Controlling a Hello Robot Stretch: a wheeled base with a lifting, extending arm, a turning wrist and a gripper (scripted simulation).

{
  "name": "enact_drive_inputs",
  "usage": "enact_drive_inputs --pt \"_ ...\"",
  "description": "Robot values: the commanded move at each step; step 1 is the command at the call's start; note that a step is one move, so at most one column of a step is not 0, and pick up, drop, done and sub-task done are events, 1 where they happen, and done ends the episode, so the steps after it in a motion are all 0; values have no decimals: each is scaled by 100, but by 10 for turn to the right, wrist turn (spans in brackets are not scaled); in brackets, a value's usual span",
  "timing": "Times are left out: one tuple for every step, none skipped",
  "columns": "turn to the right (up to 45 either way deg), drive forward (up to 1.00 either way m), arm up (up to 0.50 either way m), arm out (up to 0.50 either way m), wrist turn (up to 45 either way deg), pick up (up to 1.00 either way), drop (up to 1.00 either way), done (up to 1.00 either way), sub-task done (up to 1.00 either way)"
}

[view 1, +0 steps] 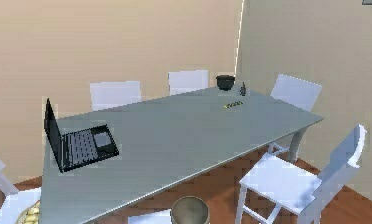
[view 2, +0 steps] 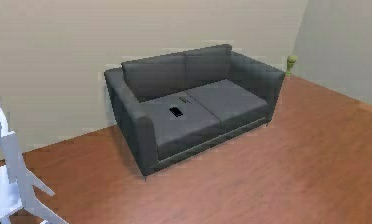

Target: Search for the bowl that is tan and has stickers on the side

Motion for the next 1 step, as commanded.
enact_drive_inputs --pt "0 0 0 0 0 0 0 100 0"
